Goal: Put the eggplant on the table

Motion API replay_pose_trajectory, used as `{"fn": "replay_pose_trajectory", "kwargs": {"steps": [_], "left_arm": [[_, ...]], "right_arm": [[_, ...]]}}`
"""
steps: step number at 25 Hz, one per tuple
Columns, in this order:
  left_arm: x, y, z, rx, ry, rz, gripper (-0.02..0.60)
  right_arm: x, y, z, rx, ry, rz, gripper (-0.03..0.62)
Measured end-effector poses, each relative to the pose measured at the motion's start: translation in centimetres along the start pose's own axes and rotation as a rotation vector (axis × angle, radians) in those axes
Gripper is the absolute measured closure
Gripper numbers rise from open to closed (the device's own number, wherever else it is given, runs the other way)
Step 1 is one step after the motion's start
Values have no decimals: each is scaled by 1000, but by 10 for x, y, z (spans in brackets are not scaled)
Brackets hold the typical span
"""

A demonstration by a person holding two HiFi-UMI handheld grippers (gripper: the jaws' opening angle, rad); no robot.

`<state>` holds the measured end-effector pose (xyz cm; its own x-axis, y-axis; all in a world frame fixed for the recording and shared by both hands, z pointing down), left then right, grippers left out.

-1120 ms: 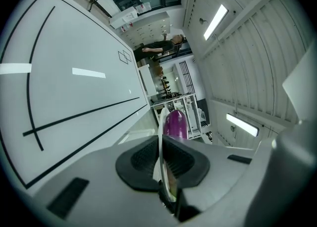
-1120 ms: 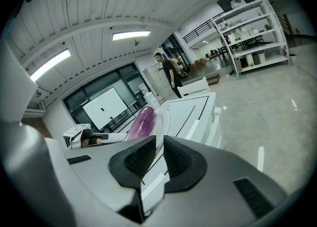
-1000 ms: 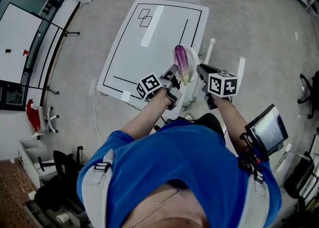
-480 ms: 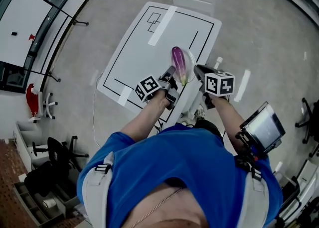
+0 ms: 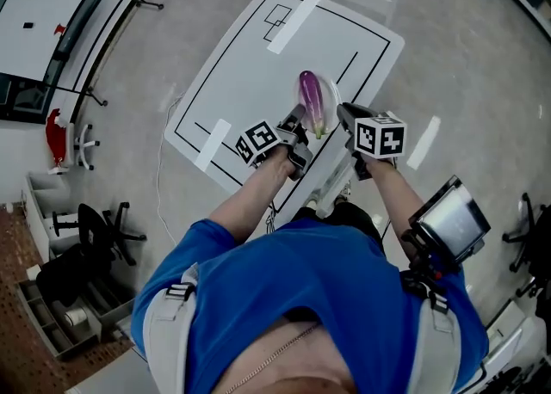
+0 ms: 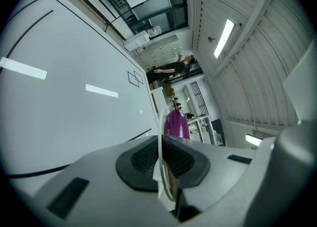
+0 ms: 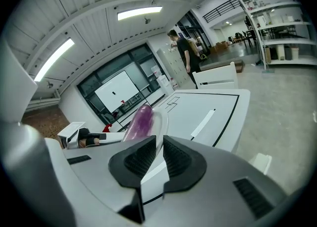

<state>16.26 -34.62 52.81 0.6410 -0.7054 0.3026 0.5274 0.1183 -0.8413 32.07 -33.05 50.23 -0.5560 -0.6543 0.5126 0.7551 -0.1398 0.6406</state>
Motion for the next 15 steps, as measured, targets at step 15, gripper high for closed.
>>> {"fn": "replay_pose_trajectory", "kwargs": {"steps": [15], "left_arm": [[56, -61, -15, -35, 32, -117, 554]], "right_arm": [[86, 49, -15, -3, -146, 0, 552]]}}
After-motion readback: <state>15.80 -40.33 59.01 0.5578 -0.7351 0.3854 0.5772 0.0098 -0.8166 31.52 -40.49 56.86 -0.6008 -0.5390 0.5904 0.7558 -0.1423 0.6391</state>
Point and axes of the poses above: the fingertips, and each gripper's own axes: x forward along the fingers, y to its right, z out of its underside, the point moved 4 cm from there along -x, backward along the fingers, and after that the axes turned 12 degrees about x, right-handed, at the moved point
